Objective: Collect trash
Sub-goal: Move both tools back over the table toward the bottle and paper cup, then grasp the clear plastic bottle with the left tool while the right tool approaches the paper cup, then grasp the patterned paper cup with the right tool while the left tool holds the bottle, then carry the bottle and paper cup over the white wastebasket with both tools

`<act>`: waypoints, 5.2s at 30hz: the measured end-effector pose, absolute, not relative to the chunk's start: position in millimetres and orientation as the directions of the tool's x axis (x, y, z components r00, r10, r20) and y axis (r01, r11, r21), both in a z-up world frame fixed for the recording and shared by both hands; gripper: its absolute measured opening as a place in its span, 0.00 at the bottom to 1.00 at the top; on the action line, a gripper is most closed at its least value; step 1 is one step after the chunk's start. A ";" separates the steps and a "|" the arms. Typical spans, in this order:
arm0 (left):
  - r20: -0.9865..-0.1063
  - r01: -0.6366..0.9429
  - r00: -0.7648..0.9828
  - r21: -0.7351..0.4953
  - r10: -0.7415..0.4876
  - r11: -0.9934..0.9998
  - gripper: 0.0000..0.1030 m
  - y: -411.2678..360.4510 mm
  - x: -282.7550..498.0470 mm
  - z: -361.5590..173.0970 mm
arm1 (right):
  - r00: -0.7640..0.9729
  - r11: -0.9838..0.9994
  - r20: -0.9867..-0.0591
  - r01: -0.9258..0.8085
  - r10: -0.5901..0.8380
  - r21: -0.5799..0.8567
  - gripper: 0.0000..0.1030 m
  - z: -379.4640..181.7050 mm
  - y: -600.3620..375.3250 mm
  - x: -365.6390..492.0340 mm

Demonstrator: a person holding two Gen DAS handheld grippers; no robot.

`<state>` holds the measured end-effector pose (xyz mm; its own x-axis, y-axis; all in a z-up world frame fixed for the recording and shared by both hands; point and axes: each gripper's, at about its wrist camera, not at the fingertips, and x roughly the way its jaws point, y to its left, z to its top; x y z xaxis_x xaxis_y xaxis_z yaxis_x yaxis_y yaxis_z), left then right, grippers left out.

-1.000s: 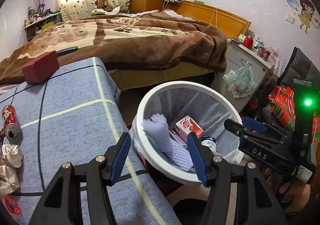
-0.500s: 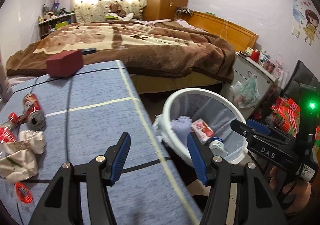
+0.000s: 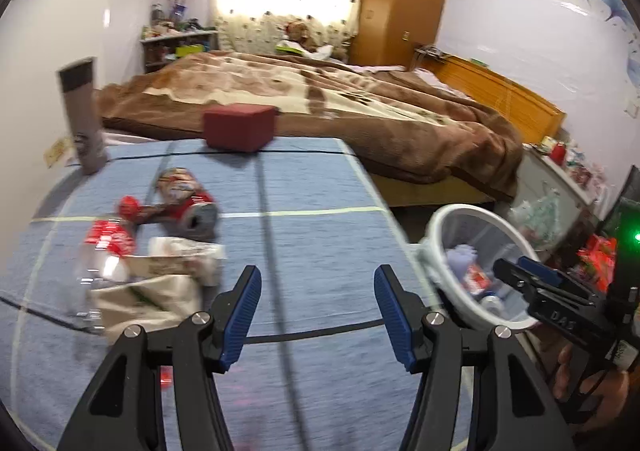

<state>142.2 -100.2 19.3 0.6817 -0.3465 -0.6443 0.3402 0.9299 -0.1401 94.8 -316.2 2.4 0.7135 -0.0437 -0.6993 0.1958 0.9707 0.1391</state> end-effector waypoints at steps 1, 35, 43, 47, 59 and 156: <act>-0.643 0.329 0.693 -0.121 -0.326 0.937 0.59 -94.8 141.6 19.2 | 0.714 0.973 -0.700 0.184 -0.035 0.138 0.54 1.6 -311.2 96.9; -0.705 0.131 0.688 -0.111 -0.171 0.985 0.61 52.0 198.6 -5.6 | 0.652 0.974 -0.727 -0.194 0.216 0.116 0.54 -6.0 -170.4 167.1; -0.752 0.148 0.637 -0.094 -0.168 0.984 0.61 52.8 227.4 -22.8 | 0.619 0.951 -0.732 -0.279 0.285 0.135 0.54 -9.8 -151.3 183.3; -0.771 0.159 0.606 -0.123 -0.196 0.979 0.61 55.4 237.8 -32.0 | 0.616 0.950 -0.731 -0.277 0.292 0.147 0.54 -7.6 -147.9 191.3; -0.770 0.160 0.596 -0.166 -0.230 0.973 0.61 67.5 242.7 -38.2 | 0.487 0.920 -0.799 -0.335 0.353 0.202 0.54 -29.4 -127.8 227.3; -0.660 0.204 0.706 -0.160 -0.259 0.966 0.62 18.3 175.3 13.7 | 0.675 0.961 -0.686 -0.151 0.271 0.231 0.20 1.5 -204.0 155.9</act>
<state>175.3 18.3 13.7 0.7058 -0.2585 -0.6596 0.2044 0.9658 -0.1598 155.9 -204.0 1.5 0.6751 0.2714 -0.6860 -0.1514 0.9611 0.2312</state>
